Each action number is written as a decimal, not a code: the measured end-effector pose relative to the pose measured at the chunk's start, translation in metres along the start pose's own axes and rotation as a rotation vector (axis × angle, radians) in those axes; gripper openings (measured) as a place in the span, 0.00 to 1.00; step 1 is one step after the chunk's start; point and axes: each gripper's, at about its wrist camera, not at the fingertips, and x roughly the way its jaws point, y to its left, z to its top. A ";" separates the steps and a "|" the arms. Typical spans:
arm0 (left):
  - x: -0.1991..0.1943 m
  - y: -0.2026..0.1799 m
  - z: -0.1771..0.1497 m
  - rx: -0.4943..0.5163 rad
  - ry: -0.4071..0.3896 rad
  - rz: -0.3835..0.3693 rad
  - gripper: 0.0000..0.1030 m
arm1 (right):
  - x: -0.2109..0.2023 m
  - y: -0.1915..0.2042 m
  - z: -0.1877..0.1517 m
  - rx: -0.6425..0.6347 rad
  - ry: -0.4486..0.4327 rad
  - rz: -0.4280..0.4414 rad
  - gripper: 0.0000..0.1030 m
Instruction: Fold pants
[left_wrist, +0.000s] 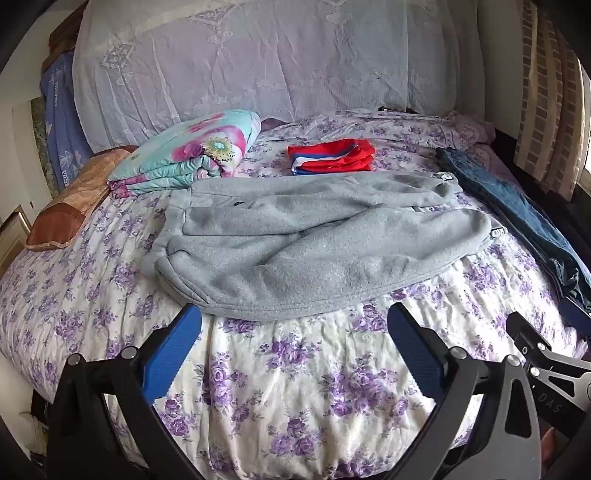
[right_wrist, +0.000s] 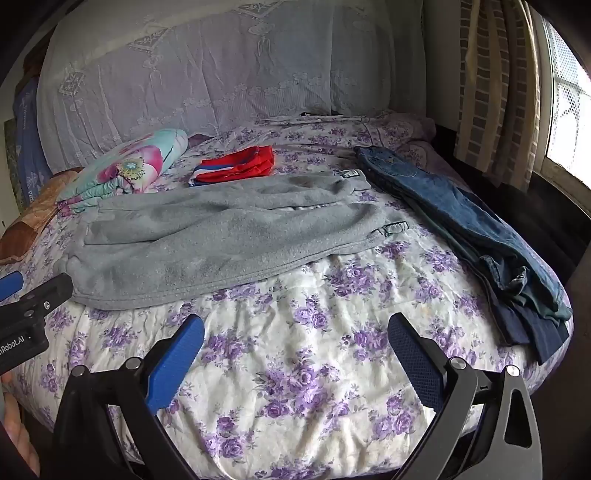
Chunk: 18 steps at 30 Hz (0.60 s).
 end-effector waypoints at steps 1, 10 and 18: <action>0.000 0.000 0.000 0.000 0.002 0.000 0.95 | 0.000 0.000 0.000 0.001 0.000 0.001 0.97; 0.000 0.001 0.000 -0.001 0.013 0.000 0.95 | 0.001 0.001 0.000 0.001 0.006 0.004 0.97; 0.000 0.002 0.000 -0.001 0.012 0.001 0.95 | 0.001 0.003 -0.001 -0.001 0.007 0.001 0.97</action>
